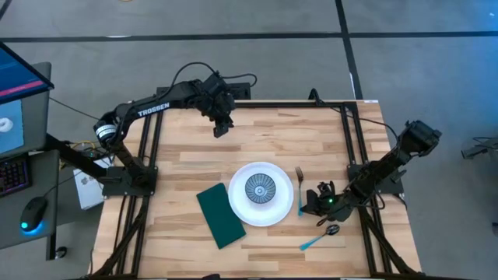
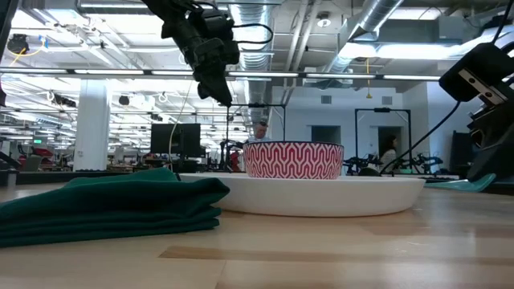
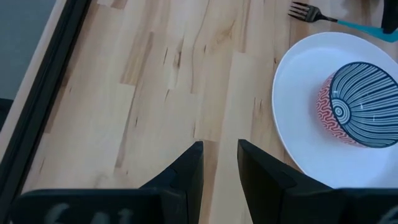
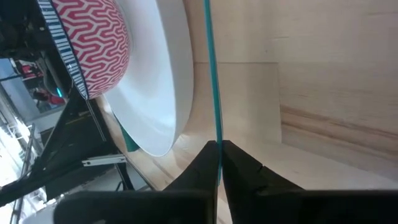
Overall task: Set table place
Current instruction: Put the blue fork to the right of the white plate
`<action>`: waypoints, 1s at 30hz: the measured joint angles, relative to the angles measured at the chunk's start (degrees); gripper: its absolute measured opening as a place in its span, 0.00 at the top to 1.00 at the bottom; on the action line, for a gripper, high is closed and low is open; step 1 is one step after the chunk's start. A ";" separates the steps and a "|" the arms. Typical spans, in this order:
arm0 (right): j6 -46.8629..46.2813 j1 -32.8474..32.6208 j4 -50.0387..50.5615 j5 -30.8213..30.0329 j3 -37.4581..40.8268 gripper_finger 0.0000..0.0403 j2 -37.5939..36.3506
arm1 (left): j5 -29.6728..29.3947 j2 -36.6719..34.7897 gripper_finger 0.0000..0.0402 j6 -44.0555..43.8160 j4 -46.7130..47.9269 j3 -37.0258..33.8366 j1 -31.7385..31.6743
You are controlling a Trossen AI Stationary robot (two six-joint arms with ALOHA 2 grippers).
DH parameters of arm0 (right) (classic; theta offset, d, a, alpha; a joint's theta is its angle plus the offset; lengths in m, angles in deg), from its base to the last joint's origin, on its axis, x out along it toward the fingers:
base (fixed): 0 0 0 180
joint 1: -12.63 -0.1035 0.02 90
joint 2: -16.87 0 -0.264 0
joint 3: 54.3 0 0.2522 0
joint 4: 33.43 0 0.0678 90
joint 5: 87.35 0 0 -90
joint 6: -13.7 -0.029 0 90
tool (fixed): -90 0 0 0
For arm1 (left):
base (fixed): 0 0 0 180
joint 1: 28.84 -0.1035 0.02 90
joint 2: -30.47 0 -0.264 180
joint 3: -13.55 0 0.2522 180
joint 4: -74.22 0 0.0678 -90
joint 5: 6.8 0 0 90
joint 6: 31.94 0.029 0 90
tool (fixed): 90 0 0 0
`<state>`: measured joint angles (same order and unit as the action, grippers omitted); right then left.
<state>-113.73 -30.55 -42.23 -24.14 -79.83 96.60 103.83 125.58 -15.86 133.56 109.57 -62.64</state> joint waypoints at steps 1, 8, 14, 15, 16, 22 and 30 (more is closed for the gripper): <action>0.04 0.00 -0.17 0.03 0.01 0.87 0.00 | 0.00 0.00 0.78 0.00 0.00 0.00 0.04; -0.33 0.07 -0.19 0.56 -0.02 0.86 0.02 | -0.03 0.00 0.78 0.00 0.00 0.00 0.04; -0.06 0.78 -0.11 1.32 -0.07 0.85 0.02 | -0.17 0.00 0.78 0.02 0.00 0.00 0.07; 0.02 0.98 -0.13 1.47 -0.07 0.85 0.02 | -0.19 0.00 0.78 0.02 0.00 0.00 0.07; 0.01 1.20 -0.13 1.70 -0.07 0.85 0.02 | -0.20 0.00 0.78 0.01 0.00 0.00 0.07; 0.10 1.27 -0.13 1.94 -0.07 0.84 0.02 | -0.28 0.00 0.78 -0.04 0.02 0.00 0.07; 0.17 1.27 0.03 1.90 -0.11 0.75 0.02 | -0.28 0.00 0.78 -0.07 0.02 0.00 0.07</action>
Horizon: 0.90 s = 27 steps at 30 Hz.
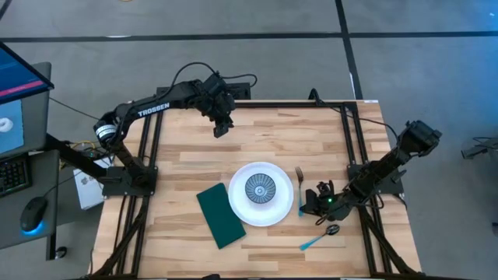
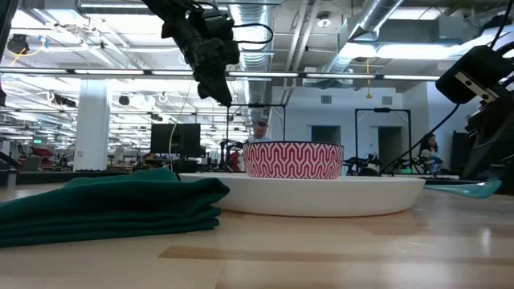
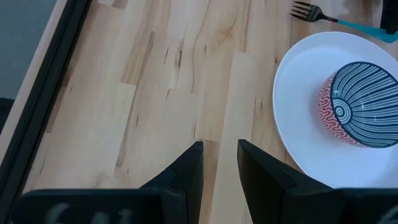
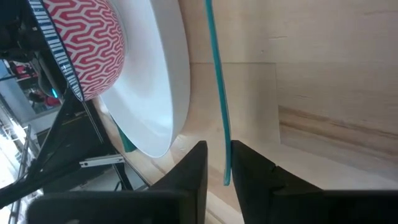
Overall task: Set table place
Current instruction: Put the blue fork to the right of the white plate, then put the blue spoon into the blue patterned bowl on the white plate
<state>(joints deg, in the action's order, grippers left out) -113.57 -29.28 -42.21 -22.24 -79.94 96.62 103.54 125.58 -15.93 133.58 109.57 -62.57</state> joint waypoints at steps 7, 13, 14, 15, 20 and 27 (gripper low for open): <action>0.11 0.00 0.07 -0.02 0.00 0.68 0.00 | -0.06 0.00 0.78 -0.17 0.00 0.00 0.00; 0.03 0.00 0.56 -0.07 -0.11 0.64 0.00 | -0.09 0.00 0.78 -0.17 0.01 0.00 0.00; 0.04 -0.01 0.56 -0.13 -0.11 0.63 0.00 | -0.09 0.00 0.78 -0.17 0.02 0.00 0.00; 0.11 0.00 0.56 -0.20 -0.11 0.63 0.00 | -0.09 0.00 0.78 -0.17 0.02 0.00 0.00; 3.30 -0.04 2.37 -1.45 -0.07 0.63 -1.19 | -1.21 0.00 0.78 -0.16 -0.02 0.00 0.00; 21.71 2.90 12.82 -10.28 0.54 0.64 -11.36 | -1.47 -3.04 0.78 0.76 -5.71 0.01 0.35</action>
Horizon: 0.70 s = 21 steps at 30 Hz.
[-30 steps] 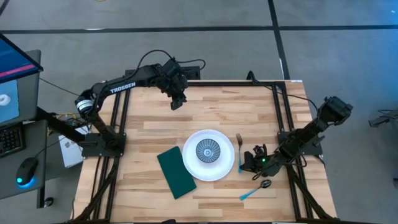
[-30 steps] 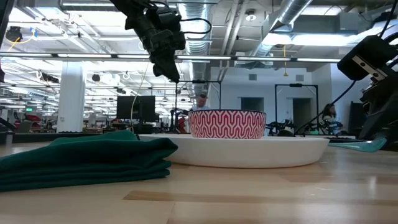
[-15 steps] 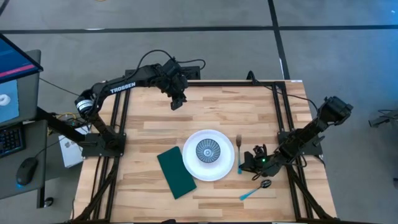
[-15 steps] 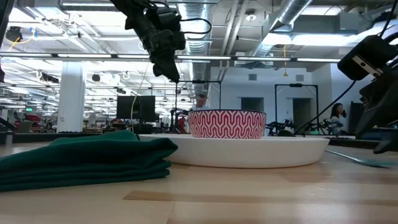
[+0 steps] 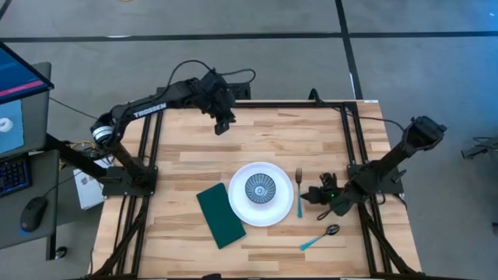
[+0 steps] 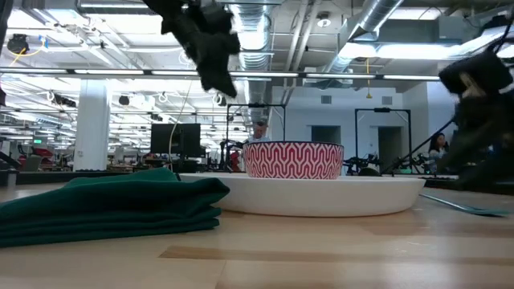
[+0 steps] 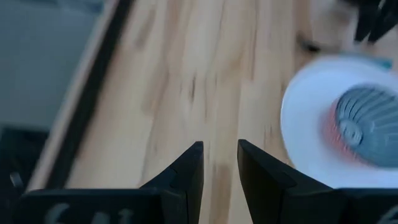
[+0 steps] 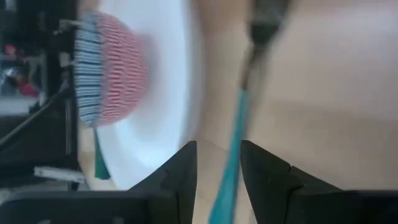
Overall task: Set table place
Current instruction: Put the blue spoon into the blue patterned bowl on the white plate
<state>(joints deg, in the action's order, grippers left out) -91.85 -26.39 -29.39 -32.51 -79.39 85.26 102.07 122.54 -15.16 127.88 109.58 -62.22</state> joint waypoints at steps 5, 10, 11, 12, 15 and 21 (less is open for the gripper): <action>16.05 5.06 3.24 -2.07 -0.16 0.63 -10.51 | 0.62 -6.79 0.78 -0.07 -1.53 0.01 0.60; 42.22 10.15 3.28 -2.17 -0.53 0.64 -22.89 | 0.64 -17.19 0.78 -4.09 -10.49 -6.68 1.56; 48.17 10.83 3.31 -1.41 -0.79 0.64 -25.22 | 0.11 -19.67 0.78 -5.05 -11.40 -8.76 1.61; 53.17 11.65 3.26 -0.06 -1.21 0.64 -27.49 | -0.69 -21.98 0.78 -5.64 -12.66 -10.89 1.61; 60.17 14.26 6.54 5.83 -3.62 0.65 -33.60 | -1.59 -28.98 0.78 -7.77 -17.09 -17.65 1.99; 64.12 17.27 22.89 10.47 -12.08 0.64 -37.25 | -1.62 -40.55 0.78 -12.37 -26.64 -31.20 5.08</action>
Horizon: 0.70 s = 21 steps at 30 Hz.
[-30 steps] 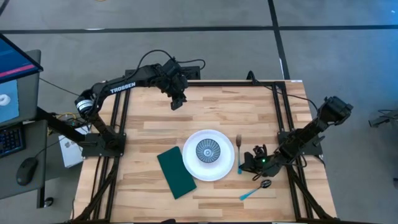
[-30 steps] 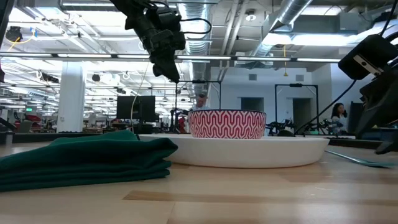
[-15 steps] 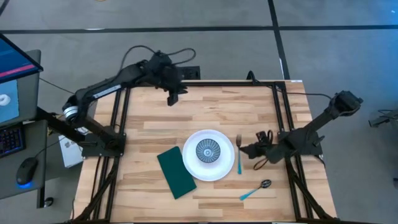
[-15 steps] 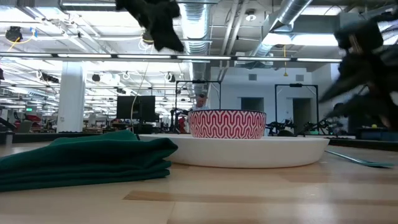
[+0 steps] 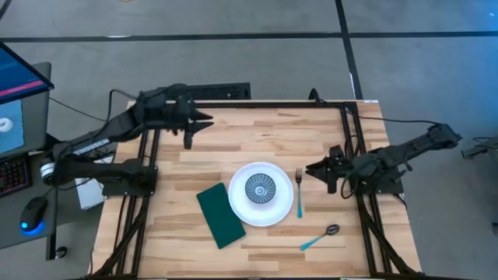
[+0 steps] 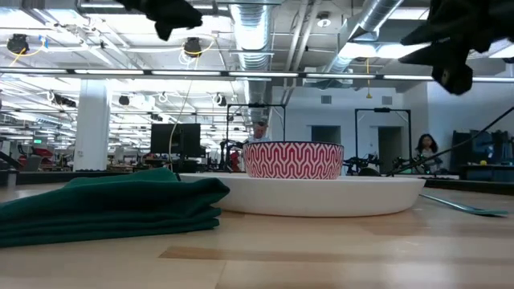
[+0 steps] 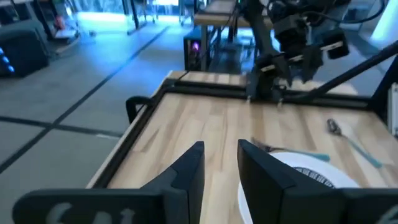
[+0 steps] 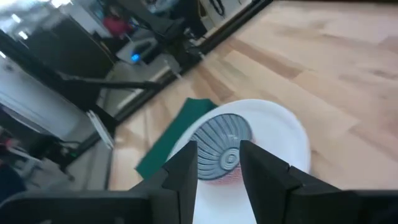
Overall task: Set table place
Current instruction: Put the blue spoon into the blue patterned bowl on the white plate
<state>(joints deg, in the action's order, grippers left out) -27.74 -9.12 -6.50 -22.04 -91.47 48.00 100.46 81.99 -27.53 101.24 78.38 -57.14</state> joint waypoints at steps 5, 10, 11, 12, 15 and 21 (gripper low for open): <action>0.76 0.53 9.46 0.72 -6.26 0.65 0.88 | -0.13 -5.42 0.78 -3.70 -6.85 -9.56 3.76; -5.47 -0.68 19.05 2.86 -10.51 0.65 1.21 | -3.43 -7.73 0.78 -4.84 -14.20 -18.08 8.12; -8.24 -0.99 21.14 3.75 -11.19 0.65 1.50 | -4.42 -7.78 0.78 -5.12 -15.89 -19.63 8.95; -10.97 -1.41 22.85 4.82 -11.85 0.65 2.00 | -5.09 -7.78 0.78 -5.55 -17.73 -21.07 9.73; -19.37 -3.06 28.25 9.00 -13.28 0.65 4.08 | -6.49 -7.57 0.78 -6.98 -22.32 -24.70 11.90; -39.24 -9.18 33.74 16.70 -13.78 0.65 9.71 | -9.67 -7.56 0.78 -8.63 -27.02 -29.41 15.44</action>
<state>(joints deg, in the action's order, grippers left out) -66.98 -18.30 27.25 -5.34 -105.25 57.71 90.78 74.43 -36.16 74.22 48.97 -41.71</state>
